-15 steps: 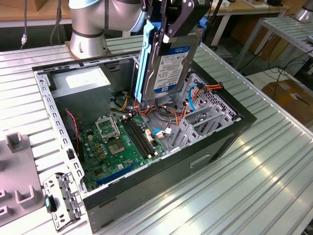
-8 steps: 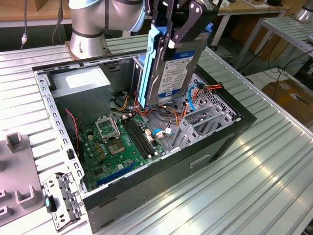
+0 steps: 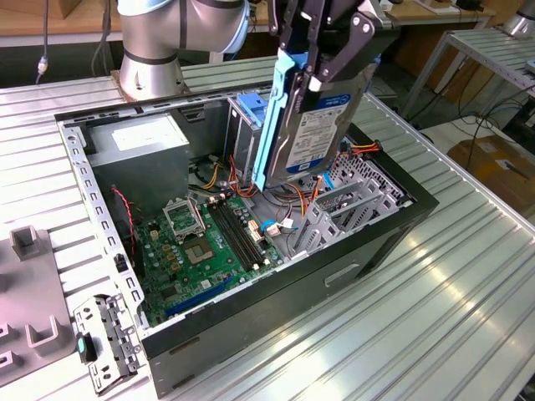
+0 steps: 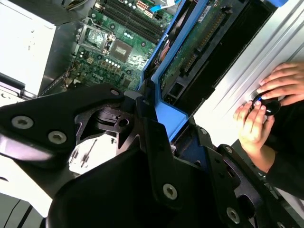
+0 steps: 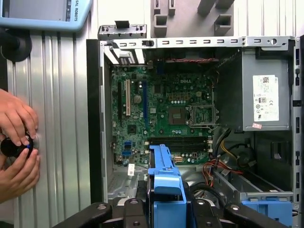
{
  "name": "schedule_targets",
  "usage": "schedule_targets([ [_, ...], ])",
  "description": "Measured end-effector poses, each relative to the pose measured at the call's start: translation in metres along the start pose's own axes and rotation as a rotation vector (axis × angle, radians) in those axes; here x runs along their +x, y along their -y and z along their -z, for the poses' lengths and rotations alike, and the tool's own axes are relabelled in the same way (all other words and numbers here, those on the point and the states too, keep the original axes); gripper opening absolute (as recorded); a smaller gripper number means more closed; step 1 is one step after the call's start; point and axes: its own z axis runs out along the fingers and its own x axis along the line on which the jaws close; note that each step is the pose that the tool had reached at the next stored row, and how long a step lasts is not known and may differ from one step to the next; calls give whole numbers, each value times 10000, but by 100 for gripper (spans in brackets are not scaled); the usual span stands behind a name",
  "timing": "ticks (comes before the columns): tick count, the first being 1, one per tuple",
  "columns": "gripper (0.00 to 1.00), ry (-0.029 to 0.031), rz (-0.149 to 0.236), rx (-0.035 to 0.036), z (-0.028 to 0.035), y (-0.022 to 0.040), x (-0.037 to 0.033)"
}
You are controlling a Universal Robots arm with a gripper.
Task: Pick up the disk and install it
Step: 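Insert the disk into the insertion slot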
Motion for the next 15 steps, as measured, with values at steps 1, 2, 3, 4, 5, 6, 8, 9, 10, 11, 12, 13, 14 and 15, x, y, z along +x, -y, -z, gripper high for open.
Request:
schedule_targets([
  [1,37,-8,1,0,-2,43,6],
  [2,37,-12,1,1,-2,74,10],
  [3,37,-15,0,1,-2,99,12],
  [4,37,-20,0,1,-2,131,14],
  [5,37,-22,0,0,-2,150,14],
  [6,37,-23,1,1,-3,160,14],
  [8,37,-23,-1,1,-3,162,14],
  [9,37,-24,0,1,-3,165,14],
  [10,37,-24,0,1,-3,169,14],
  [11,37,-23,1,1,-3,170,14],
  [12,37,-24,1,1,-3,172,14],
  [13,37,-24,1,1,-3,174,14],
  [14,37,-24,0,1,-3,175,14],
  [15,37,-24,0,1,-3,176,13],
])
